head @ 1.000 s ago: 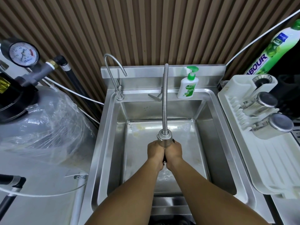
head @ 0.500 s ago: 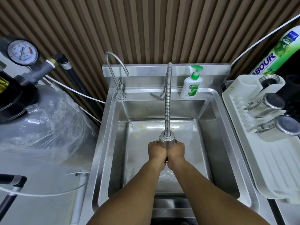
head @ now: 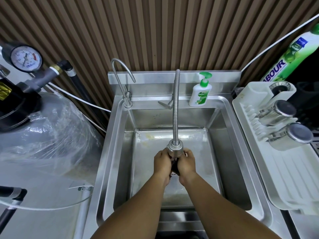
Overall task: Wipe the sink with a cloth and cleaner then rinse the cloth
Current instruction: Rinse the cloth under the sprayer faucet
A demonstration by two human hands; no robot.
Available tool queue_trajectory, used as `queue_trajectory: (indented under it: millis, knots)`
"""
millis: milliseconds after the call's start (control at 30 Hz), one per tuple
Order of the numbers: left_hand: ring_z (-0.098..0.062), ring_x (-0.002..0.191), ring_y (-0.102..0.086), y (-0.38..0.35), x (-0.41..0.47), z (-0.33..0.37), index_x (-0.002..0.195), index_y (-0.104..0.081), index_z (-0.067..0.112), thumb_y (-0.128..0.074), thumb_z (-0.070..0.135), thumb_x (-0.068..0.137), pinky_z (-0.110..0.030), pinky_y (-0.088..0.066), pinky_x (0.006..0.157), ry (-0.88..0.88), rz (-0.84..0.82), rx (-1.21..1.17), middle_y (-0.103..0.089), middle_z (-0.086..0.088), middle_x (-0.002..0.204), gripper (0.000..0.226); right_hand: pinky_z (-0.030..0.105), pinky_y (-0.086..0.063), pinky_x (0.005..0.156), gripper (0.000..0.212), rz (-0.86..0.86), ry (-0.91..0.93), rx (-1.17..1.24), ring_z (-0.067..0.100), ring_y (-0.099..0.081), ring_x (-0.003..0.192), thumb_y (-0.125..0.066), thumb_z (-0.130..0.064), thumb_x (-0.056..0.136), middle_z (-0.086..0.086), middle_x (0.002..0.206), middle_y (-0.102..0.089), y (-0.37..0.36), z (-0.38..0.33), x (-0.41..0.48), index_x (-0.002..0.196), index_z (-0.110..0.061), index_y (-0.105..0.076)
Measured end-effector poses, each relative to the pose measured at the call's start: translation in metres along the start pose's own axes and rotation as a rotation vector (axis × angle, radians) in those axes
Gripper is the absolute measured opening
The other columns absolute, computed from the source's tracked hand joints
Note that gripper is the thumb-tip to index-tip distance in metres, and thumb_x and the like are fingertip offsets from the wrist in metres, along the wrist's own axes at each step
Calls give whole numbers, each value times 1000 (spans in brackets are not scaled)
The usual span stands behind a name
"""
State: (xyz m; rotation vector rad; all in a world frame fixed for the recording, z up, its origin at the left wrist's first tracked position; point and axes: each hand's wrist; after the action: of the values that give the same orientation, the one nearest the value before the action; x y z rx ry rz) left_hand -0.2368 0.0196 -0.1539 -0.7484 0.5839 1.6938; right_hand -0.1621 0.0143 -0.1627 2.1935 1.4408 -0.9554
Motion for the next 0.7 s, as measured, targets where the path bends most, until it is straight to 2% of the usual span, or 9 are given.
queue_trajectory:
  millis: [33,100,200,333,433,500,567,633,700]
  knots:
    - [-18,53,-47,1,2,-3,96,-55,11,-49,26,97,-20,-33,41,-16,28,21,-59,-8,74,17,29,-49,46,4,-10,0,-5,28,-62,62,-58,-14,96,18,82,-68,0,-1,-1,98,-11,-59]
    - [-21,59,-49,3,5,-7,102,-51,10,-49,30,98,-23,-34,42,-51,81,33,-59,-11,81,20,31,-50,52,17,-57,-23,-36,28,-63,66,-62,-17,90,23,83,-70,-1,0,-3,95,-1,-64]
    - [-21,56,-51,4,3,-5,89,-54,10,-55,29,100,-23,-36,41,-67,95,-22,-61,-11,74,21,32,-46,53,29,-64,-14,-65,26,-60,67,-63,-21,86,24,82,-67,-4,6,-5,98,4,-63]
    - [-18,50,-49,-6,-10,-6,91,-64,8,-61,23,93,-20,-32,41,-120,-39,72,-61,-7,66,15,25,-44,44,23,43,24,-31,22,-60,57,-53,-25,98,13,74,-65,-1,0,3,92,-4,-62]
    - [-21,50,-48,-5,-5,-1,79,-55,7,-53,16,94,-20,-32,39,-76,-12,28,-57,-11,65,17,23,-37,40,18,-42,52,-177,13,-51,49,-53,-23,94,5,66,-58,-7,3,-2,82,-11,-59]
    - [-18,44,-42,-4,-3,4,73,-51,12,-54,16,94,-17,-30,39,-21,-5,15,-50,-6,58,22,22,-36,40,17,-94,47,-216,13,-48,48,-51,-21,92,4,64,-57,-8,7,-3,81,-12,-58]
    - [-16,42,-42,-7,-9,5,77,-56,12,-61,25,93,-17,-29,40,-16,-60,53,-52,-4,56,21,24,-37,42,21,-26,43,-197,16,-49,46,-50,-21,95,7,62,-57,-3,7,4,78,-9,-56]
    - [-14,44,-48,-12,-18,4,80,-64,12,-63,37,91,-18,-32,44,-21,-127,94,-59,-1,56,27,30,-44,50,35,90,34,-160,20,-55,53,-46,-30,101,8,65,-59,0,3,12,74,-11,-55]
    - [-10,40,-52,-15,-22,3,80,-66,12,-63,34,93,-15,-34,42,-25,-147,97,-61,1,55,26,35,-51,56,45,143,25,-162,24,-63,63,-40,-39,104,9,68,-64,-1,1,15,74,-12,-59]
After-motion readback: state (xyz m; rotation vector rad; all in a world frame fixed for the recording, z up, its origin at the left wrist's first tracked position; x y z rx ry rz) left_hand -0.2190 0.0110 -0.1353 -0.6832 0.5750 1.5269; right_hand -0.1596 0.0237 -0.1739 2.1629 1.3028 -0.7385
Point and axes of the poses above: each hand's wrist, its own x-axis towards the middle knuckle, its own y-axis out of the back of the hand, z = x × y
